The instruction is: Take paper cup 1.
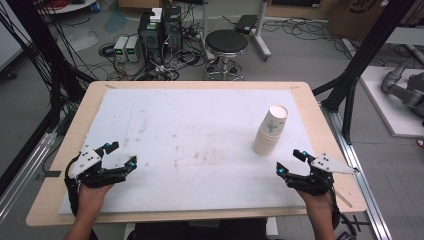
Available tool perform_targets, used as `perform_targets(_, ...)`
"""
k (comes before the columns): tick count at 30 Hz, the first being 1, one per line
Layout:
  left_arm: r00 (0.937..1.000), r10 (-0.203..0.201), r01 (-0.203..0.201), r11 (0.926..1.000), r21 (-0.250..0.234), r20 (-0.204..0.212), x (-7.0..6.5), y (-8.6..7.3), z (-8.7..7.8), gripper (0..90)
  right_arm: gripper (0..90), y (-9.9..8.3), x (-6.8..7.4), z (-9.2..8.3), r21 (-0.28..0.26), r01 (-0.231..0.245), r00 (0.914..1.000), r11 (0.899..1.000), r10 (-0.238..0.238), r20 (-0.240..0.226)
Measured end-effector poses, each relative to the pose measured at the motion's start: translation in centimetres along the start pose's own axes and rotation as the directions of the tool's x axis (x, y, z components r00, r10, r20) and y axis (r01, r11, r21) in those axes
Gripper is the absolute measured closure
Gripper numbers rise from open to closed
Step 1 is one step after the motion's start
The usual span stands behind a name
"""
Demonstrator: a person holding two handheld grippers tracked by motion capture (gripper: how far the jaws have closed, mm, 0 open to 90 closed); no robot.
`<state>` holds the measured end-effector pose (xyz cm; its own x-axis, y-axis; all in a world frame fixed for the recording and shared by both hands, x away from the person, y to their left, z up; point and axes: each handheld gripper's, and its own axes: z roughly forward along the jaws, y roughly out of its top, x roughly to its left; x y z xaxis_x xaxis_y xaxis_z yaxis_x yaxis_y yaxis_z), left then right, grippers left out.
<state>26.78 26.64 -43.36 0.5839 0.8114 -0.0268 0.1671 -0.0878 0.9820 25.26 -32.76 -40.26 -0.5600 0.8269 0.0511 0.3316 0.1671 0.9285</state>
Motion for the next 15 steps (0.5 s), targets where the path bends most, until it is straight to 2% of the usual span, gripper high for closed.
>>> perform_targets(7,0.9995,0.027,-0.027,0.9994,0.019,0.013,0.0,-0.1,0.3,15.4,20.0,1.3,-0.1,-0.3,-0.017,-0.018,0.9998,1.0,0.018,-0.004)
perform_targets(11,0.9998,0.012,-0.013,0.9997,0.023,0.013,0.0,-0.1,0.3,15.2,20.0,2.1,0.0,-0.3,-0.017,-0.004,0.9999,1.0,0.004,-0.012)
perform_targets(14,1.0,-0.002,0.001,0.9997,0.024,0.009,0.1,-0.2,0.3,14.6,20.0,3.8,-0.3,-0.2,-0.016,0.002,1.0,1.0,-0.002,-0.01)
perform_targets(15,1.0,-0.002,0.002,0.9999,0.017,0.008,0.1,-0.1,0.3,14.6,20.0,3.8,-0.3,-0.2,-0.016,0.002,1.0,1.0,-0.002,-0.01)
